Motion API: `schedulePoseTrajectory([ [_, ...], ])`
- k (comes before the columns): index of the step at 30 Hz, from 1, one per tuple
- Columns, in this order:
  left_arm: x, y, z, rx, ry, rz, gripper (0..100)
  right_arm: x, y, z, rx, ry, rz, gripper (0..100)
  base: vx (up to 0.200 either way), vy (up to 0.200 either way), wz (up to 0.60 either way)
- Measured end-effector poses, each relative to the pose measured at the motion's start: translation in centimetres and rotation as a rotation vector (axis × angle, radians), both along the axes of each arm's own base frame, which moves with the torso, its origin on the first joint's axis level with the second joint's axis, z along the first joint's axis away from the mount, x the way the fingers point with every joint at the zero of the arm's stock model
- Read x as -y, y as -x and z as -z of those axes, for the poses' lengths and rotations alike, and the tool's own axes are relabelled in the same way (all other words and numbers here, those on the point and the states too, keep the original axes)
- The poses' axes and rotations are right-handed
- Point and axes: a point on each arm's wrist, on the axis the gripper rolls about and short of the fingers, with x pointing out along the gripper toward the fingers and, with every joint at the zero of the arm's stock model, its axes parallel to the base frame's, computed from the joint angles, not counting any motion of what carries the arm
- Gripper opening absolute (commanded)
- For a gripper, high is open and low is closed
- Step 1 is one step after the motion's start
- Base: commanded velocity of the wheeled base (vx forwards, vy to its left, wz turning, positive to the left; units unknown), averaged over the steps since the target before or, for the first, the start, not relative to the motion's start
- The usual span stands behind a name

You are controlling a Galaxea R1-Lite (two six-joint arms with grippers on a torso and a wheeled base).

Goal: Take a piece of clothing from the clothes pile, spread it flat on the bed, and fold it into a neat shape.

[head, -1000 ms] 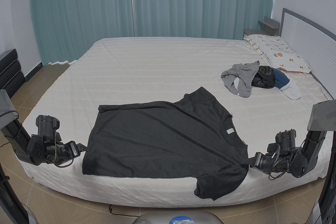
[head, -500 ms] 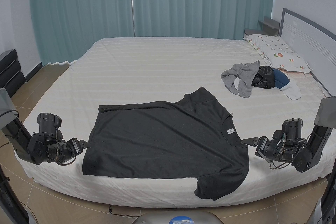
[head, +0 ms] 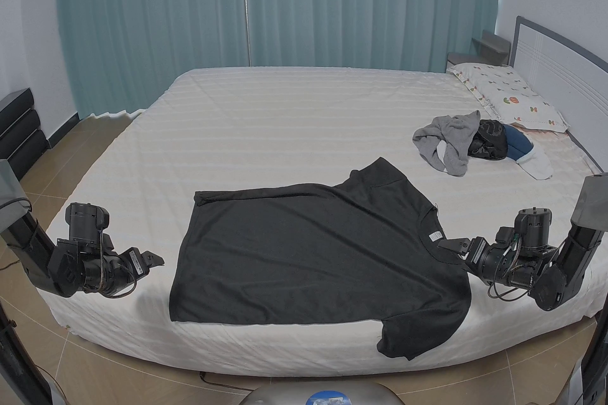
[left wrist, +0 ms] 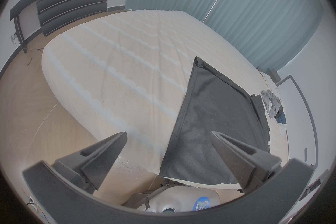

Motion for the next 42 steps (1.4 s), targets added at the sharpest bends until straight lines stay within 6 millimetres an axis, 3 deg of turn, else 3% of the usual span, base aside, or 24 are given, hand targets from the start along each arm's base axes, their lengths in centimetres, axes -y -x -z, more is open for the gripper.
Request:
schedulePoseTrajectory([
  [12, 0.27, -0.05, -0.07, 0.004, 0.019, 0.011, 100, -0.10, 0.00, -0.04, -0.002, -0.011, 0.003, 100, 0.200, 0.000, 0.00],
  [30, 0.82, -0.23, -0.03, 0.011, 0.049, 0.017, 100, -0.15, -0.18, 0.05, -0.004, -0.017, 0.004, 100, 0.000, 0.000, 0.00],
  [36, 0.87, -0.25, 0.06, 0.013, 0.047, 0.020, 100, -0.17, -0.20, 0.10, -0.006, -0.017, 0.004, 100, 0.200, 0.000, 0.00],
  [42, 0.90, -0.12, 0.17, 0.007, 0.048, 0.022, 100, -0.22, -0.18, 0.19, -0.010, -0.017, 0.001, 100, 0.000, 0.000, 0.00],
])
